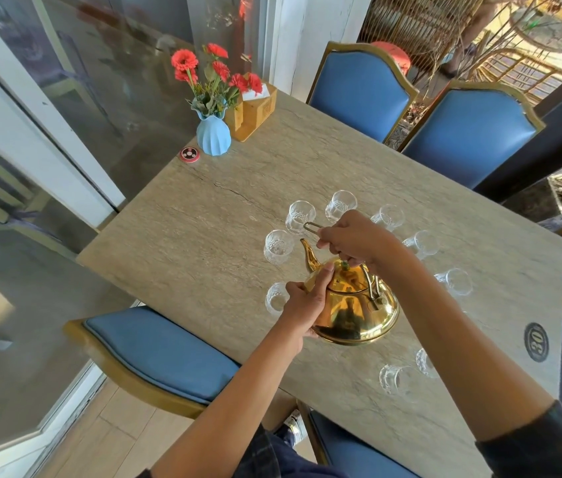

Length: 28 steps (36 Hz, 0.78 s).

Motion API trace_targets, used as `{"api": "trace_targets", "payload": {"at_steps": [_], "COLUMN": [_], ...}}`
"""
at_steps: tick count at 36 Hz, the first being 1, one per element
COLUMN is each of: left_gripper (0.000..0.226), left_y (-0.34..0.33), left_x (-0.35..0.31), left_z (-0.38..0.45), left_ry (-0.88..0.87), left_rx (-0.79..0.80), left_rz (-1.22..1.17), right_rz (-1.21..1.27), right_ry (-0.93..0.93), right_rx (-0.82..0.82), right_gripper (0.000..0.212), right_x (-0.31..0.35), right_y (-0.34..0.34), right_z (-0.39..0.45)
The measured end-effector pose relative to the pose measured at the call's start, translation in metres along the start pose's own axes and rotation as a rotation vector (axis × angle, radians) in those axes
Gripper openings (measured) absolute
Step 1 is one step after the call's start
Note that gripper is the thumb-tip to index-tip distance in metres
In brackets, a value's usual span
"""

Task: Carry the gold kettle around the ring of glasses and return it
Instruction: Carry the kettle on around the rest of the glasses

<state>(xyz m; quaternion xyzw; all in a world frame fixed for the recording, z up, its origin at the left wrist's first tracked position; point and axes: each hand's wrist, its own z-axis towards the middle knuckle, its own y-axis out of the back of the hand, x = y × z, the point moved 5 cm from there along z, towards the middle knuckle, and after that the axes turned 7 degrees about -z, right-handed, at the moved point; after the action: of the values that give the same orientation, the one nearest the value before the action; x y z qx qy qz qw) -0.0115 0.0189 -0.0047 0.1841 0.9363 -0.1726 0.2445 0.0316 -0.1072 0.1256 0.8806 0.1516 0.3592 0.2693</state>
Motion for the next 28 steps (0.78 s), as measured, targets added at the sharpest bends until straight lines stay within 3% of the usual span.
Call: {"api": "trace_targets", "payload": {"at_steps": [17,28], "left_gripper": [0.099,0.102], "left_y": [-0.0026,-0.0004], "left_x": [0.0005,0.0040], "left_z": [-0.0022,-0.0013], "left_ry": [-0.003,0.014], "left_rx": [0.012,-0.002], "left_rz": [-0.019,-0.008], "right_rz": [-0.009,-0.008], "right_ry": [0.007,-0.004], "right_rx": [0.010,0.018], "right_gripper": [0.028,0.027], "right_x": [0.0041,0.0045], "right_y": [0.0002,-0.0029], "right_z": [-0.0037,-0.0052]}}
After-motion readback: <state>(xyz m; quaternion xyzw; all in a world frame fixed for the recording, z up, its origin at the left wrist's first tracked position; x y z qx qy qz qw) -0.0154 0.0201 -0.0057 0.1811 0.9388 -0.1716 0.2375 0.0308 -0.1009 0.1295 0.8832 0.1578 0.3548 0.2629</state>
